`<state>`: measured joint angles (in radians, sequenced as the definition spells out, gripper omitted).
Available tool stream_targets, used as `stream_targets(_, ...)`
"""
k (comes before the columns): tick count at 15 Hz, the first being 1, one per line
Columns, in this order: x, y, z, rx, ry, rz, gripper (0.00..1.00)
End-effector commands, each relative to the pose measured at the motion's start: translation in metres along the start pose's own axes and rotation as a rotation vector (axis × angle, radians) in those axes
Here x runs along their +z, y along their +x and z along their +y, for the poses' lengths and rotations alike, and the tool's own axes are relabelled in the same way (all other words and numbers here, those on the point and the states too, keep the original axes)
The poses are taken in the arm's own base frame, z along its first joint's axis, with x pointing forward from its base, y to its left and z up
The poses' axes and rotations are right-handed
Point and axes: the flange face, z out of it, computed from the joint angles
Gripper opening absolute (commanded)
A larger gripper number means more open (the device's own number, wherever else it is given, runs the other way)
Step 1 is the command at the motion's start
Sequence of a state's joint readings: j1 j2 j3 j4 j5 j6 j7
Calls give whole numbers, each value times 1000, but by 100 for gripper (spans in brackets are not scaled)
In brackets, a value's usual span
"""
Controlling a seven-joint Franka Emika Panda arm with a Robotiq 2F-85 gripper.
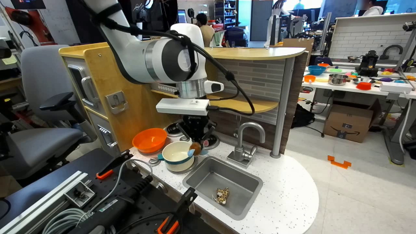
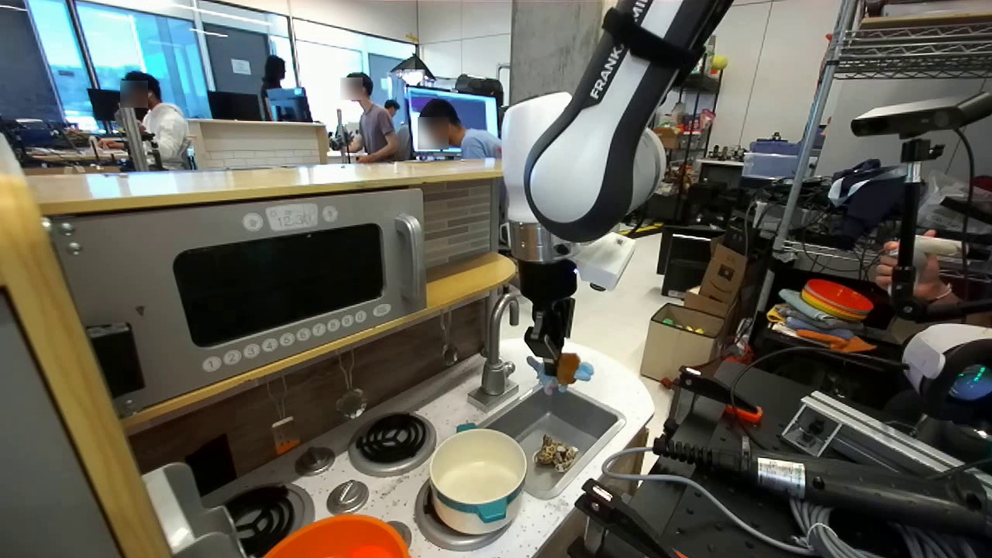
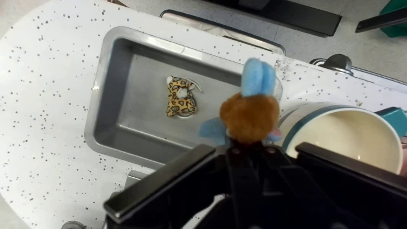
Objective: Take the brown and blue stuffed animal out of the sink and put it in the pot
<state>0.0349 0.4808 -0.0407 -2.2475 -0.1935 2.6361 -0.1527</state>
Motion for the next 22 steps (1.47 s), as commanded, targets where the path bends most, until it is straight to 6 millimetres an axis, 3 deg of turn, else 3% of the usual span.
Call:
stream_targets(1,-24,-17,-23,13,1,11,2)
stream_targets(4,-30,-17,-43,14,14,25,2)
stream_targets(13,-26,10,-110,-57,17,67,2)
stream_targets(22,6,39,-119,-31,3,1,2)
